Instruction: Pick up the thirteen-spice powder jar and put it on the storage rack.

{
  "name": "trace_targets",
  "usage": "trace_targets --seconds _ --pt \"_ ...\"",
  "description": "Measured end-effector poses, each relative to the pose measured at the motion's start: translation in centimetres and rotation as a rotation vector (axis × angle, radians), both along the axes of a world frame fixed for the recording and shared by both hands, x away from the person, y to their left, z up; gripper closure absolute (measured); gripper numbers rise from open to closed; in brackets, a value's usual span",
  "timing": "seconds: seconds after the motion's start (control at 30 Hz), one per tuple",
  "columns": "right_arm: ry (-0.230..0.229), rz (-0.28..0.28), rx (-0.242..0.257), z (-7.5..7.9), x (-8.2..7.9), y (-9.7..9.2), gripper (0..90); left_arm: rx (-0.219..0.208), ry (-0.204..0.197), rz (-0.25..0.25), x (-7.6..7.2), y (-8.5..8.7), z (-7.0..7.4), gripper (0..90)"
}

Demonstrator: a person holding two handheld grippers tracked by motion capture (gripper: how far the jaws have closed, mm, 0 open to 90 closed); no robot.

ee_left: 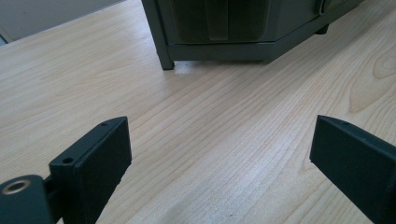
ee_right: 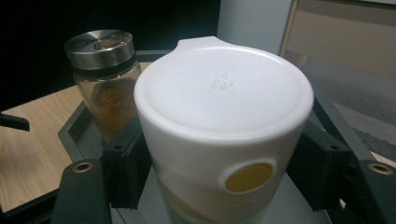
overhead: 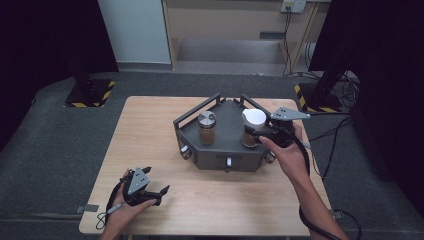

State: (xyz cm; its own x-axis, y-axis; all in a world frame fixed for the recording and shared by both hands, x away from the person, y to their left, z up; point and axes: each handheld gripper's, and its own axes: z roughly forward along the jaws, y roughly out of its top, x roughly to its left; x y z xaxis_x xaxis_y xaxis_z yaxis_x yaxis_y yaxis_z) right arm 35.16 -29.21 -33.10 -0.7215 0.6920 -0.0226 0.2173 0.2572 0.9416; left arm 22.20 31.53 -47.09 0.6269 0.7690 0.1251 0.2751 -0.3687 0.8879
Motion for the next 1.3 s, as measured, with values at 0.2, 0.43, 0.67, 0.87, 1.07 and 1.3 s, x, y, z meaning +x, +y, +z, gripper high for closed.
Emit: trace_targets --seconds 0.2,0.43,0.67,0.87,1.07,1.3 --pt "0.000 0.000 -0.006 0.1 0.0 0.0 30.2 -0.001 0.002 0.004 0.0 0.1 -0.1 4.4" --pt "0.004 0.005 -0.010 0.3 0.1 0.0 30.0 0.001 0.003 0.001 0.0 0.0 -0.1 4.4" --pt "0.025 0.009 -0.006 0.5 0.4 -0.1 21.0 0.003 0.006 -0.001 0.1 0.0 -0.1 4.5" --pt "0.042 0.010 -0.001 0.6 0.4 -0.3 11.3 0.002 0.005 0.000 0.1 0.0 -0.1 4.4" --pt "0.048 0.002 -0.005 1.0 -0.2 -0.7 5.3 0.003 0.004 0.002 0.0 0.1 -0.1 4.4" --pt "0.048 0.002 -0.004 1.3 -0.9 -1.3 3.8 0.006 0.004 0.000 0.0 0.0 -0.1 4.4"
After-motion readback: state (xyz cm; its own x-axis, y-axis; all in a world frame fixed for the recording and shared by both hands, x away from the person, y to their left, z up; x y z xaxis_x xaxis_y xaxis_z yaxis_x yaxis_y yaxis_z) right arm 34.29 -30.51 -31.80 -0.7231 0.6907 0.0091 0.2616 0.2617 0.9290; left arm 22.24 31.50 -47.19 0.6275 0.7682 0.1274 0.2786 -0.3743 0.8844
